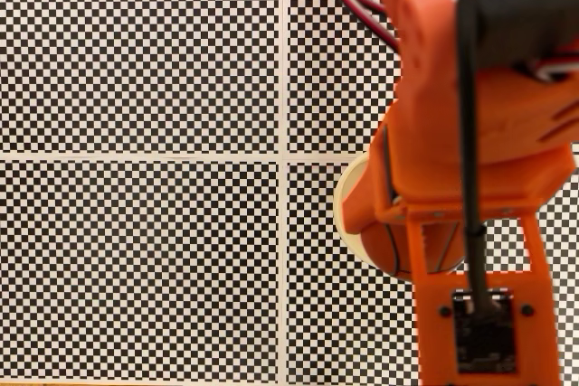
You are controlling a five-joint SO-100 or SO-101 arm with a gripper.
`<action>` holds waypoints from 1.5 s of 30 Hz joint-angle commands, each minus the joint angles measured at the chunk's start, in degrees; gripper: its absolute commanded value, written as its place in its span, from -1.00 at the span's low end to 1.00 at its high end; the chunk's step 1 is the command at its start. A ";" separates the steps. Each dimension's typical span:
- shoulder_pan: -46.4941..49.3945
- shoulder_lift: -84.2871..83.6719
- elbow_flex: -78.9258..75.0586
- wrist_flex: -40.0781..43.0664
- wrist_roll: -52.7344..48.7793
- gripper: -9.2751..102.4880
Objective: Grasp basketball and place into cup.
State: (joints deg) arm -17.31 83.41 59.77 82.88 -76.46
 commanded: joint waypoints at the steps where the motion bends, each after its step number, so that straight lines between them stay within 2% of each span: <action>1: -0.18 0.18 -2.81 0.09 0.18 -0.25; 20: -1.32 -1.67 -4.83 -0.53 2.37 -0.02; 32: -0.26 -0.62 -6.06 1.41 2.46 -0.12; 45: 6.68 5.10 -6.59 9.49 -2.64 -0.31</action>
State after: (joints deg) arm -11.69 84.11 55.20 90.88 -78.31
